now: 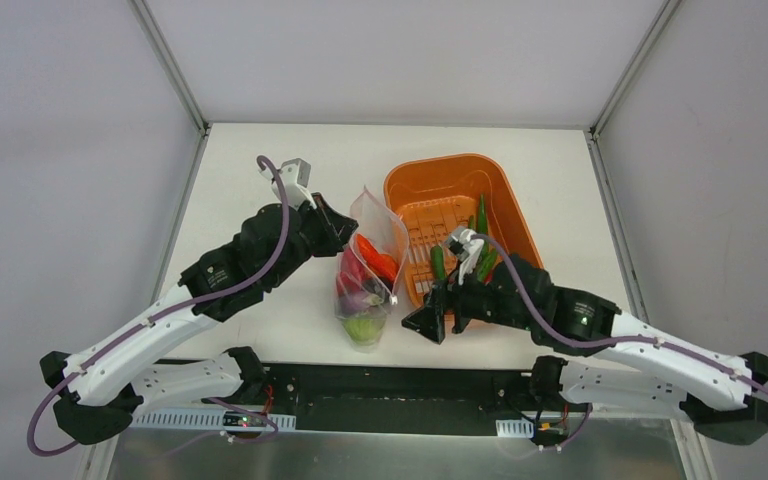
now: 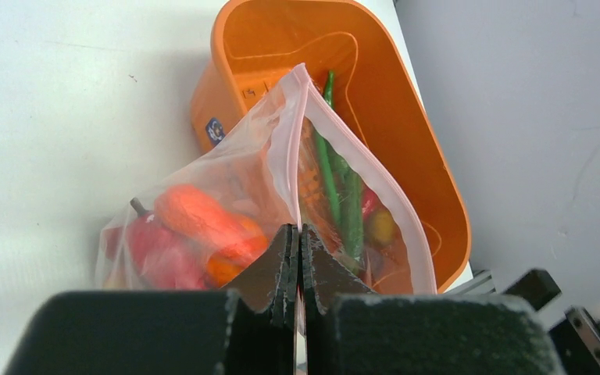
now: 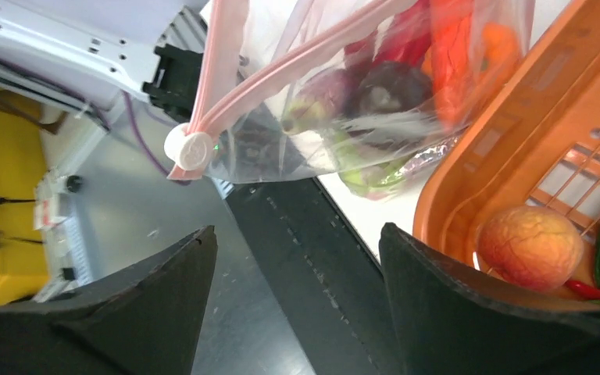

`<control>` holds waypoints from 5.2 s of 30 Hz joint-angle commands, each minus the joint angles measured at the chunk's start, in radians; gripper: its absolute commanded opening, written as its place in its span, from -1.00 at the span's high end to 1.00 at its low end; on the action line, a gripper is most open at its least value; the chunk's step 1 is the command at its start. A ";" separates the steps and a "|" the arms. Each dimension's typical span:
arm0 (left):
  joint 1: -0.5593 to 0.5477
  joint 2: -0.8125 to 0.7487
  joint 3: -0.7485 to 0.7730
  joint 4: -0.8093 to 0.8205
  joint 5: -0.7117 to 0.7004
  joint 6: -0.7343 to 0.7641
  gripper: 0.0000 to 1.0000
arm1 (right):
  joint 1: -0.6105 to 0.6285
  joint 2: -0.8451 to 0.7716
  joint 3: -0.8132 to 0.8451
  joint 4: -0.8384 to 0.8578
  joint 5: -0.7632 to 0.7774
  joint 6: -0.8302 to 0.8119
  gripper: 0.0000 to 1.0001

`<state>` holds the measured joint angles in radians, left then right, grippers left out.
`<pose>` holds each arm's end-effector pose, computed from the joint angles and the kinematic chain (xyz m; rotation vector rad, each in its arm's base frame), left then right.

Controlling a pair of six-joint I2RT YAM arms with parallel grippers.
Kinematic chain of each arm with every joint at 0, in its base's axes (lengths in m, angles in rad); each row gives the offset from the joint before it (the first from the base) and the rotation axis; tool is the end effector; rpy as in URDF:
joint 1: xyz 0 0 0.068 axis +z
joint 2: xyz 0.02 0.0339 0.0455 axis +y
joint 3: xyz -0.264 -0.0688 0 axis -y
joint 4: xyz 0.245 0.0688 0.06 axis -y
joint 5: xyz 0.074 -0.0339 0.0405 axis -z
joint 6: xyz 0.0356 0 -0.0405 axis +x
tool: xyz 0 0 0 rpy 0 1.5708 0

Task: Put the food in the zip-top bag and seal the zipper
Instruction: Zip the zipper food storage bag at the center of the board.

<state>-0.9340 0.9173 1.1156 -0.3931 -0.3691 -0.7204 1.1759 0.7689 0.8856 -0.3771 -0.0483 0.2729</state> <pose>0.1251 -0.1476 0.4094 -0.0834 1.8347 -0.8689 0.0648 0.1599 0.3570 -0.8905 1.7528 1.0366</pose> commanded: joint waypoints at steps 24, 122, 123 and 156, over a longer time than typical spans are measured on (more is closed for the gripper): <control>0.008 -0.110 -0.122 0.147 -0.018 -0.034 1.00 | 0.565 0.136 -0.278 0.892 1.029 -0.297 -0.27; -0.241 0.155 0.182 -0.066 0.667 1.315 0.08 | -0.053 -0.039 -0.341 0.764 0.021 -0.148 1.00; -0.241 0.157 0.184 -0.067 0.667 1.309 0.10 | -0.054 -0.039 -0.341 0.767 0.021 -0.148 1.00; -0.241 0.169 0.169 -0.054 0.613 1.303 1.00 | -0.052 -0.103 -0.394 0.822 -0.036 -0.243 0.25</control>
<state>-1.1721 1.0843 1.2663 -0.4614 0.2195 0.6090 1.1240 0.6823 0.4763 0.3874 -0.0315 0.0753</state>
